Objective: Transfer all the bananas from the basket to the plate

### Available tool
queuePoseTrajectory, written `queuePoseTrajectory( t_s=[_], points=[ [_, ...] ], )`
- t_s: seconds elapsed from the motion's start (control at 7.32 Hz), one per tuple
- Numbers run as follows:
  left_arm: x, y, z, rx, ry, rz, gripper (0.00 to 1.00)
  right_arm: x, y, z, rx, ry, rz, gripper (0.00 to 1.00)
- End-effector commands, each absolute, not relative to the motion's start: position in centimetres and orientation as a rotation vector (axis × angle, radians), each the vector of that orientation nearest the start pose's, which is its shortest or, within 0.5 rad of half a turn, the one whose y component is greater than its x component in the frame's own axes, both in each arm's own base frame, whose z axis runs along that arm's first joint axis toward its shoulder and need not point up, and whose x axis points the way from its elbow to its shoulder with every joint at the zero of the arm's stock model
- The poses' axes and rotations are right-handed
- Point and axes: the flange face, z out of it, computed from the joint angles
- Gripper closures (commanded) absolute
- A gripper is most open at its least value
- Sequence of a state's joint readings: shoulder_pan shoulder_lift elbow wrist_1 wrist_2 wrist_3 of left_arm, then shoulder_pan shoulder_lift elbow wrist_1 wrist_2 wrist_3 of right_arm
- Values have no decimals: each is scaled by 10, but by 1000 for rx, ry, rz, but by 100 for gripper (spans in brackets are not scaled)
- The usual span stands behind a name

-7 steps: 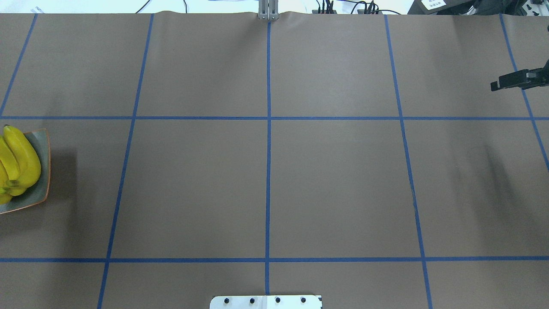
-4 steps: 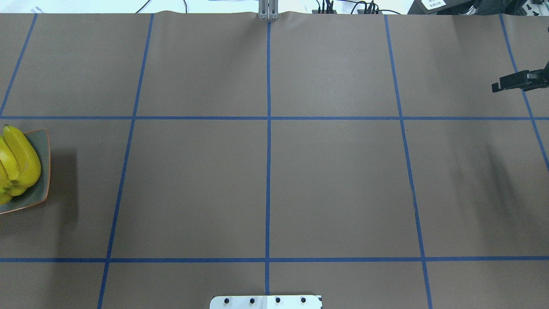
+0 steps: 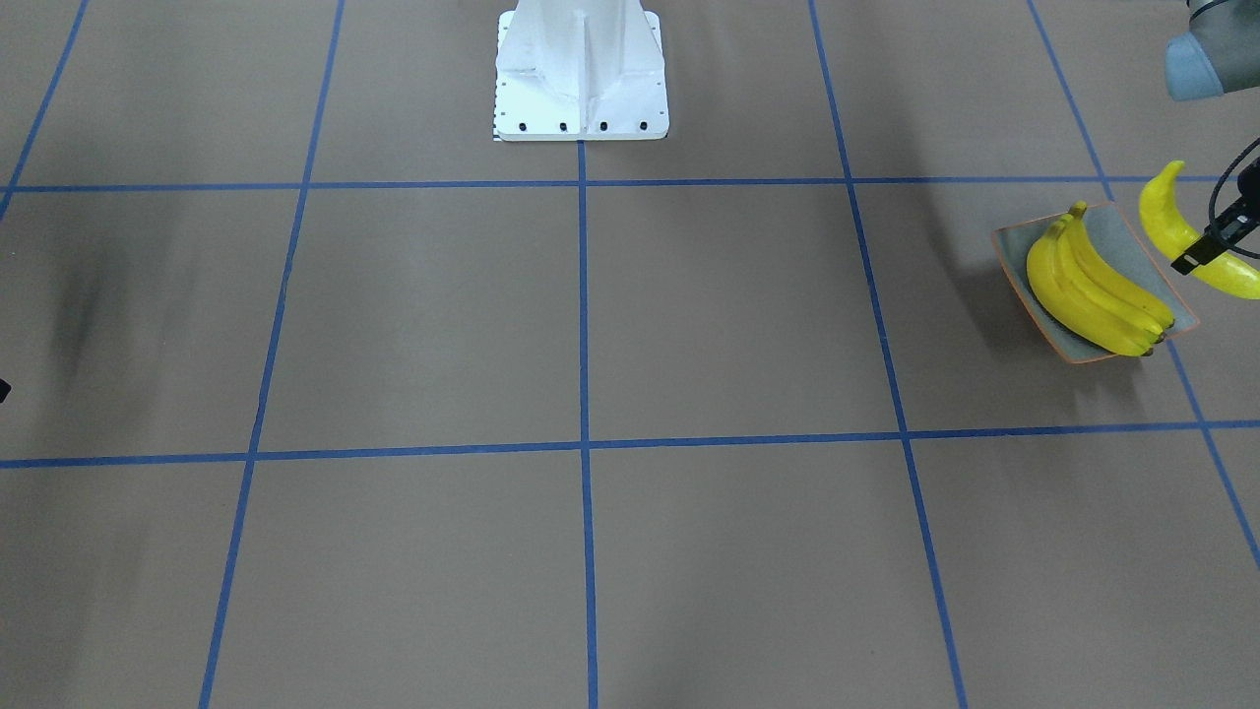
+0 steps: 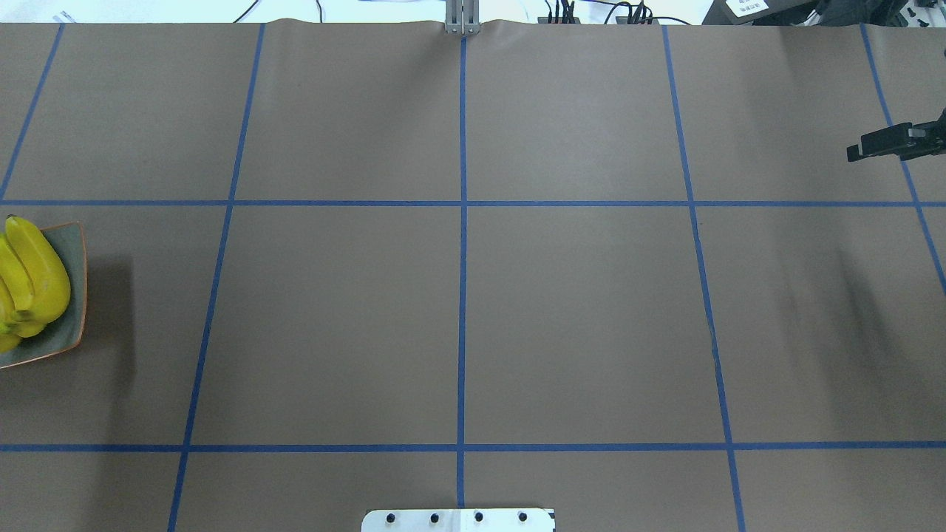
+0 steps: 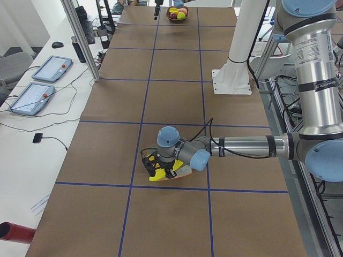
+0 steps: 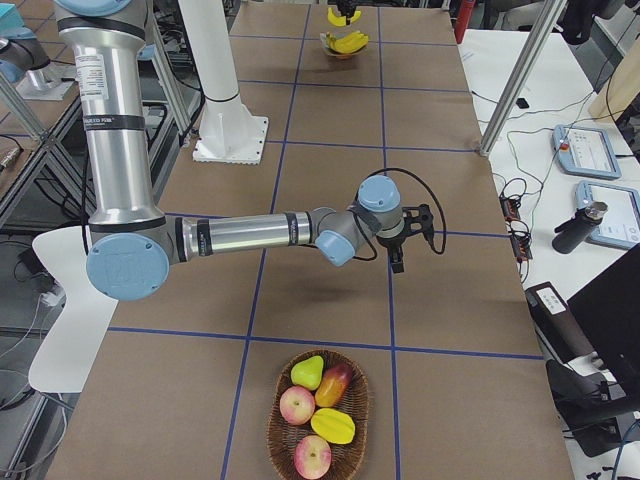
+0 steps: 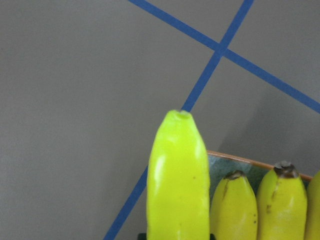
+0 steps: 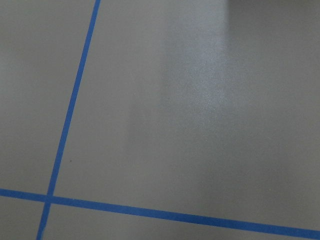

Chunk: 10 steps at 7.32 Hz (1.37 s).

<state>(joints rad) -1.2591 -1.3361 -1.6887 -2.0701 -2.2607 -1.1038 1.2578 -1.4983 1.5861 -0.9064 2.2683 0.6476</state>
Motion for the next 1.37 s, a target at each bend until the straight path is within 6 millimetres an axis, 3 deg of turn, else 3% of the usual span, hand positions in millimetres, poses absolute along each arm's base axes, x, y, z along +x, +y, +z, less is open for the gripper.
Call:
queuePoseTrajectory(
  t_s=[0.0, 0.27, 0.41, 1.09, 1.23],
  points=[
    [69, -408, 660, -185, 752, -607, 100, -103, -541, 541, 325, -922, 46, 0],
    [92, -403, 662, -209, 739, -561, 100, -99, -545, 540, 294, -918, 64, 0],
    [97, -403, 660, -213, 736, -551, 100, -82, -553, 536, 270, -923, 95, 0],
    [108, -404, 661, -236, 729, -567, 100, -81, -559, 532, 253, -924, 98, 0],
    [110, -403, 661, -240, 726, -564, 86, -81, -559, 531, 255, -924, 97, 0]
  ],
)
